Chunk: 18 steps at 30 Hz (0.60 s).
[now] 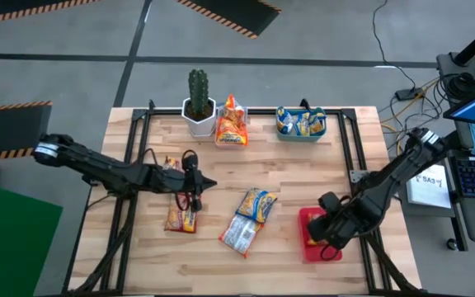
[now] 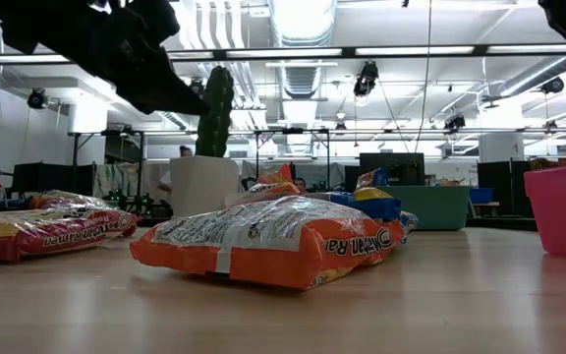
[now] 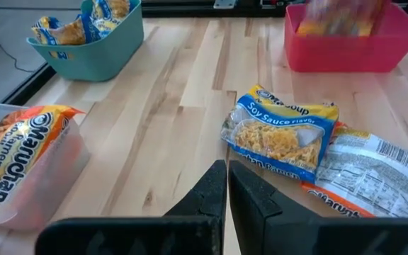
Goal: Sort Maruchan noodles
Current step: Put the red noodle pack into the red bin
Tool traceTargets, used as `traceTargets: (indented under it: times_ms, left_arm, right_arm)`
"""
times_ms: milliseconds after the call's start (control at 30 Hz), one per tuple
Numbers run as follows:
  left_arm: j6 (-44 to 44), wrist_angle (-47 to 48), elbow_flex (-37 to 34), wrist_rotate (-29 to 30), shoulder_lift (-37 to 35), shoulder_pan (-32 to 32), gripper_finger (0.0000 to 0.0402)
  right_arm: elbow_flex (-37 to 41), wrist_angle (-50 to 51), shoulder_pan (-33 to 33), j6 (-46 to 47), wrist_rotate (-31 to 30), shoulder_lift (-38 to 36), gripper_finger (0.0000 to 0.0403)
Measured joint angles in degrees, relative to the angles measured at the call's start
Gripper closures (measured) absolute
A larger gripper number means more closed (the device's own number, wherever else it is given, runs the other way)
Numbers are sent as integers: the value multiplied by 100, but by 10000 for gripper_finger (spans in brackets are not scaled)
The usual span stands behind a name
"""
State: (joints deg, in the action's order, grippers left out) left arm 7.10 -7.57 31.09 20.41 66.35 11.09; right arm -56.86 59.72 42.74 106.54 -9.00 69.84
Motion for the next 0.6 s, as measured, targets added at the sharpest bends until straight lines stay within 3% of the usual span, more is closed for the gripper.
traceTargets:
  times_ms: [167, 300, 433, 600]
  left_arm:
    - [95, -7, -2, 0, 106, 2, 402]
    - [140, -17, -2, 0, 111, 2, 402]
    - [140, -20, -2, 0, 111, 2, 402]
    - [140, -39, -2, 0, 111, 2, 402]
  right_arm:
    - [0, 182, -12, 1, 278, 31, 263]
    - [-9, 654, -13, 147, 499, -78, 230]
    - [-20, 749, -51, 38, 270, -163, 225]
    - [-20, 650, -321, -368, 127, -181, 250]
